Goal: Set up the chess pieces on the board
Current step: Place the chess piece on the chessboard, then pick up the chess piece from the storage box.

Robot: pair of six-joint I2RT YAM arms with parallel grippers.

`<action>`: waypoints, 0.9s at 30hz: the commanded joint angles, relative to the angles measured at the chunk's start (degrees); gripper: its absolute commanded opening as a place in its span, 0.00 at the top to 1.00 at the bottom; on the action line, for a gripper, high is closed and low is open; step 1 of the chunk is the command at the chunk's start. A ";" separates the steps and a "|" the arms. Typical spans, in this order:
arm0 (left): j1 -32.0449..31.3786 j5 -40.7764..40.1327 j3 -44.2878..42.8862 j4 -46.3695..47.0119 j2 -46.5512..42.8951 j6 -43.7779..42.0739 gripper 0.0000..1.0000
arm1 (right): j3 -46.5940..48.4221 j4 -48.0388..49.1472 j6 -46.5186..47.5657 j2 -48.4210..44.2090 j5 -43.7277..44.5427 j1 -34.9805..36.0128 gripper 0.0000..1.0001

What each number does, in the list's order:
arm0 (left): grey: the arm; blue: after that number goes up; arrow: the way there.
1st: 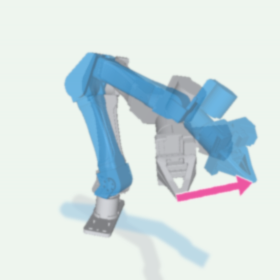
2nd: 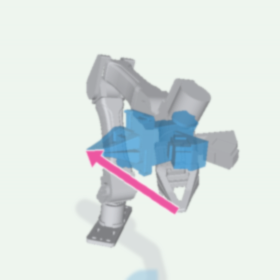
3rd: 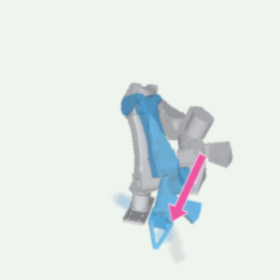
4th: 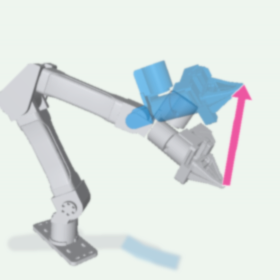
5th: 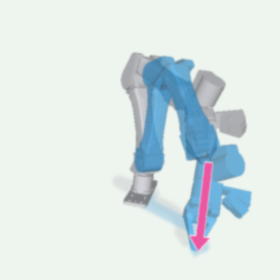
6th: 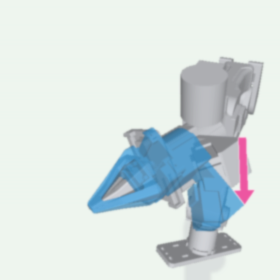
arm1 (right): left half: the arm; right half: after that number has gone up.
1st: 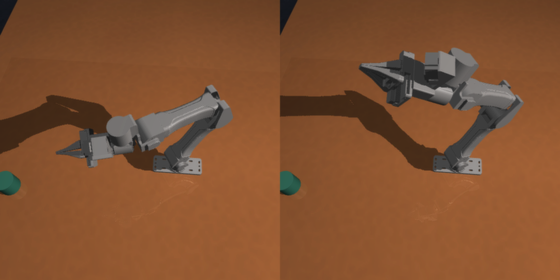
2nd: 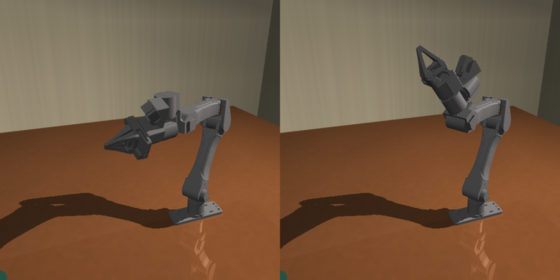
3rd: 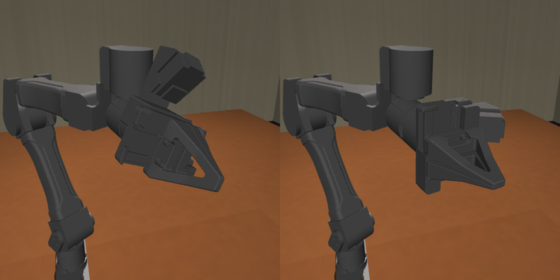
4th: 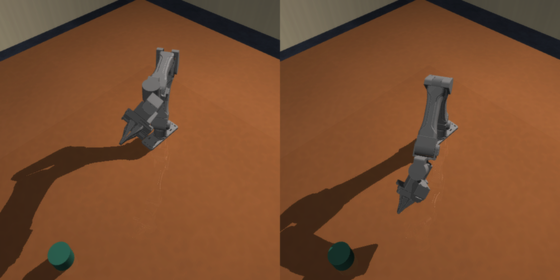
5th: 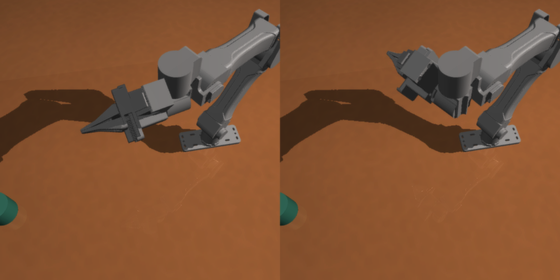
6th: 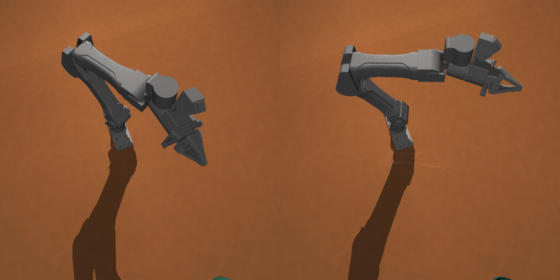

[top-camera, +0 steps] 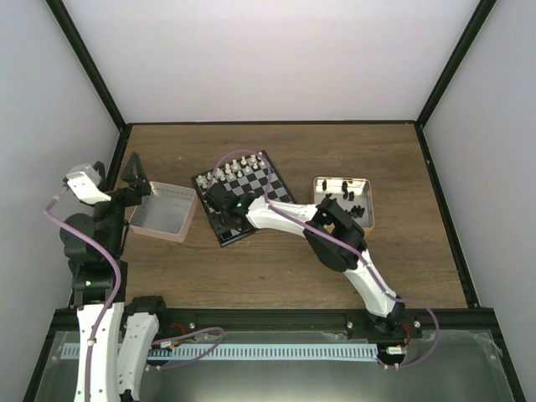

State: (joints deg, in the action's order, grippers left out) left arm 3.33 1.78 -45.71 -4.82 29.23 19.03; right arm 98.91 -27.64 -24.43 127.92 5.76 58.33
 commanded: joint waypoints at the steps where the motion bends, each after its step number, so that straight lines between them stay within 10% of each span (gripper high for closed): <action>1: 0.26 0.61 0.60 0.86 0.10 -0.83 0.00 | 2.89 -0.02 -0.21 -1.31 0.00 0.17 0.65; 13: 0.13 2.96 1.00 1.60 0.57 -1.03 0.00 | -13.84 7.76 -5.96 -22.62 2.45 -8.59 0.60; 27: -0.14 5.16 1.33 2.33 1.65 -1.06 0.00 | -38.30 8.16 -7.97 -41.63 8.82 -36.02 0.64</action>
State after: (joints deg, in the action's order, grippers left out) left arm 3.33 6.07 -44.88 -4.01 30.72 18.81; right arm 63.05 -18.28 -31.18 87.24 14.50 26.65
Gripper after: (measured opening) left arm 0.998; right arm 0.384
